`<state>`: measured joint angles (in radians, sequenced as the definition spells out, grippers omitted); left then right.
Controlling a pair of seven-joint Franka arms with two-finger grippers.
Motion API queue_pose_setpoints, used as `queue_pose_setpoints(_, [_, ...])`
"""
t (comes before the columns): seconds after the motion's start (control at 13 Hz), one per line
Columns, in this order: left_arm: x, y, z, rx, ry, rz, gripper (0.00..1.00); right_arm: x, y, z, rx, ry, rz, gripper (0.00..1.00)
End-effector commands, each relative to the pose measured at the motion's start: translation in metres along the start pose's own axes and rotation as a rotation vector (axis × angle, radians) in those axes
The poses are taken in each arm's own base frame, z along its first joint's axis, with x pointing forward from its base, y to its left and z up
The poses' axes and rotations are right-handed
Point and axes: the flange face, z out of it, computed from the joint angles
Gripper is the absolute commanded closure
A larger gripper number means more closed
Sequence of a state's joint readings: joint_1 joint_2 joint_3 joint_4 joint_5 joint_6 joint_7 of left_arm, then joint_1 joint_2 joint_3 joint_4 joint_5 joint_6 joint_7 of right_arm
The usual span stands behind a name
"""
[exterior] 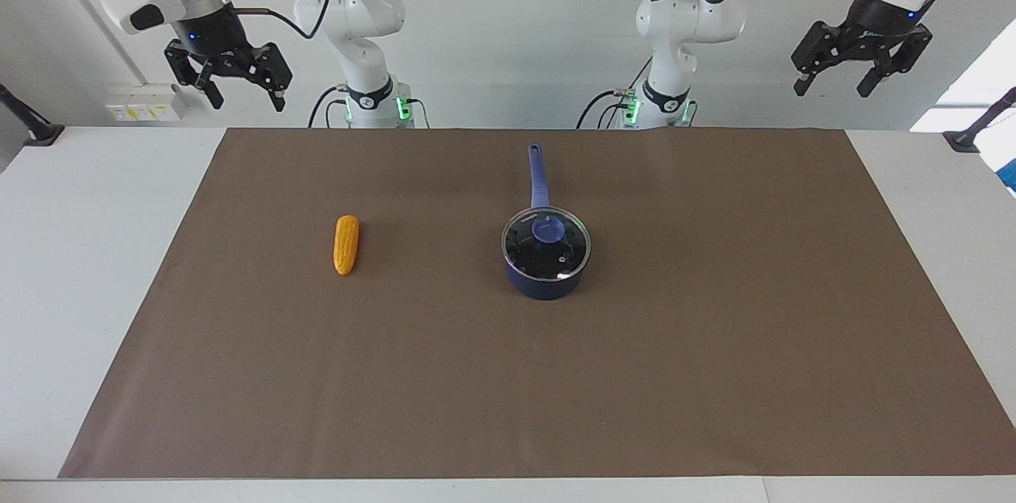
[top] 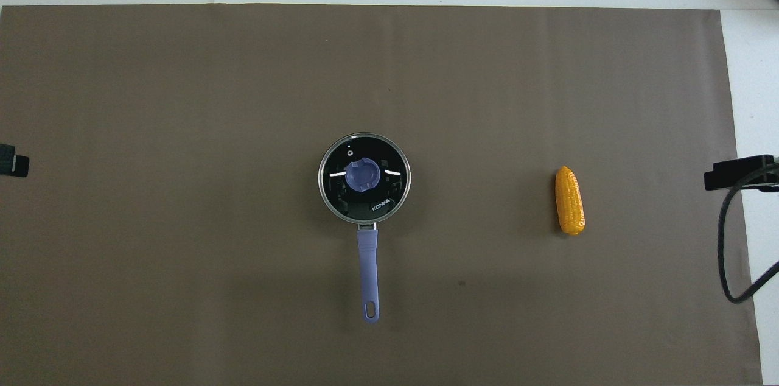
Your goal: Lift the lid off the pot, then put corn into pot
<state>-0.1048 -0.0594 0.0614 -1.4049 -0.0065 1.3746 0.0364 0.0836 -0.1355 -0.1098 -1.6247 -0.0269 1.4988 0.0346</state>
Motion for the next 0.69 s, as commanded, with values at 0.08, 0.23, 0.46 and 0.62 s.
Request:
queue_pose_setpoints(0.08, [-0.0056, 0.0026, -0.0028, 0.011, 0.000, 0.010, 0.00, -0.0053, 0.0037, 0.0002, -0.003, -0.002, -0.001, 0.00])
queue_pose_setpoints(0.23, [-0.0066, 0.0051, -0.0031, 0.009, -0.004, 0.013, 0.00, -0.0051, 0.0029, 0.0008, -0.003, -0.002, -0.004, 0.00])
queue_pose_setpoints(0.46, [-0.0077, 0.0035, -0.0020, 0.009, -0.011, 0.002, 0.00, -0.0051, 0.0037, 0.0008, -0.003, -0.002, -0.004, 0.00])
queue_pose_setpoints(0.62, [-0.0078, -0.0003, -0.0014, 0.009, -0.013, -0.005, 0.00, -0.0052, 0.0044, 0.0003, -0.002, -0.002, -0.003, 0.00])
